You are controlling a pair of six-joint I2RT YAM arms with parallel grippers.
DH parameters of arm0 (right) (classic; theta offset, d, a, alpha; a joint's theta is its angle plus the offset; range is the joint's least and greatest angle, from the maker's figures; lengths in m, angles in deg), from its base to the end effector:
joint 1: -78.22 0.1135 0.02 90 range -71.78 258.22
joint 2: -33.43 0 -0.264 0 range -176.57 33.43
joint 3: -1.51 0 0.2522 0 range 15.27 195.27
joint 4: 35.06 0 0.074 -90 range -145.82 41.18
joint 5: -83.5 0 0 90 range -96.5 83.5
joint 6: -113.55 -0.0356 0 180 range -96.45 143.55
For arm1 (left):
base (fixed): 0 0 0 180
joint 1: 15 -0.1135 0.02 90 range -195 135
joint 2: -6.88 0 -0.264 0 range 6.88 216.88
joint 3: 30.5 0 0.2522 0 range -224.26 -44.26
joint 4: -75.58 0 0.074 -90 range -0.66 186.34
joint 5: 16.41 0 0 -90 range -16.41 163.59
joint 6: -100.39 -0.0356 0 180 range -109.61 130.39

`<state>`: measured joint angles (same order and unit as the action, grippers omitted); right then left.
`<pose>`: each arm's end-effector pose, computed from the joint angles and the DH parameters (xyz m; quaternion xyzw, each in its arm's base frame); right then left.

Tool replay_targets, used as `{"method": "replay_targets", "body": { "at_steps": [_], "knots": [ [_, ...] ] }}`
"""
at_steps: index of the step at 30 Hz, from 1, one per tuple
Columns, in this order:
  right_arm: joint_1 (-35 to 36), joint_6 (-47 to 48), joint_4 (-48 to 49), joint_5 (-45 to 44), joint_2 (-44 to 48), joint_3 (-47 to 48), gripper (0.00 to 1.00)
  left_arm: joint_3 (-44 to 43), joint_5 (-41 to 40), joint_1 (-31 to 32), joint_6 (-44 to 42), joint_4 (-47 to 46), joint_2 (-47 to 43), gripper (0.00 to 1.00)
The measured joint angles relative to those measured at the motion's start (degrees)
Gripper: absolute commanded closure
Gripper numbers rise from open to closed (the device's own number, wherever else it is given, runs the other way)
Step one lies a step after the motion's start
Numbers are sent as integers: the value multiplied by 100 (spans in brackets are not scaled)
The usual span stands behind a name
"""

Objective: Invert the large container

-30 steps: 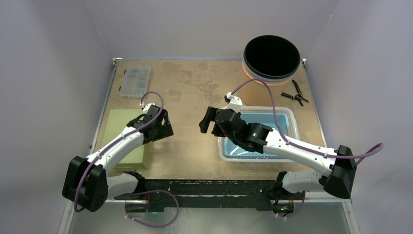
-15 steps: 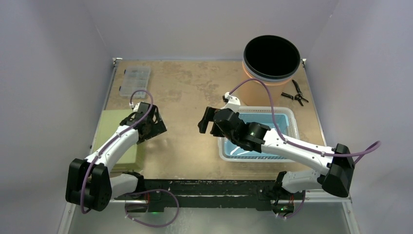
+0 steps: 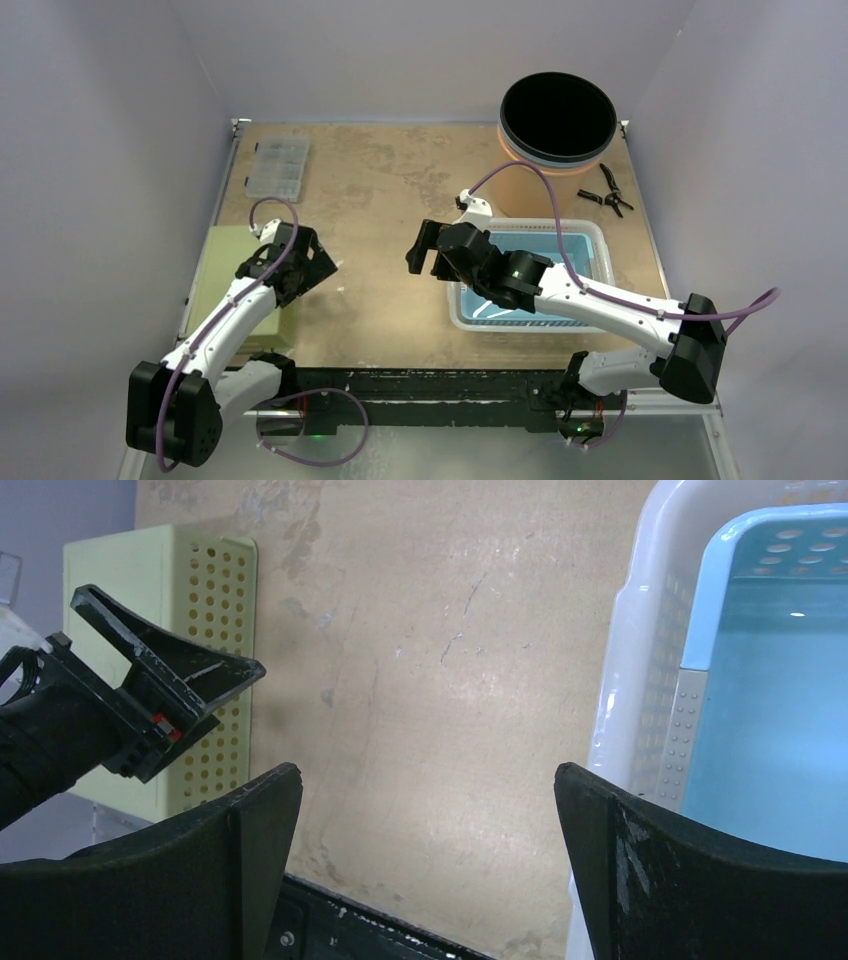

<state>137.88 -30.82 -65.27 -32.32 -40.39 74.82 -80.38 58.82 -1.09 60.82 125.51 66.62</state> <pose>0.1598 0.2423 0.3106 0.0713 0.8514 0.2986 0.4253 0.1866 -0.0369 0.2046 -0.3318 0.8987 -0.0326 0.2848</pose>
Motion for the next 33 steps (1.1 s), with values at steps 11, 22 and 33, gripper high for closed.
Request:
{"method": "replay_targets", "body": {
  "at_steps": [11,22,33],
  "knots": [
    [0,2,0,2,0,0,1,-20,-562,-107,87,404,-170,2],
    [0,9,0,2,0,0,1,-422,116,-116,-671,-98,-109,3],
    [-4,275,-223,-236,-9,166,1,-1290,448,-116,-1429,-542,1307,3]
  ]
}}
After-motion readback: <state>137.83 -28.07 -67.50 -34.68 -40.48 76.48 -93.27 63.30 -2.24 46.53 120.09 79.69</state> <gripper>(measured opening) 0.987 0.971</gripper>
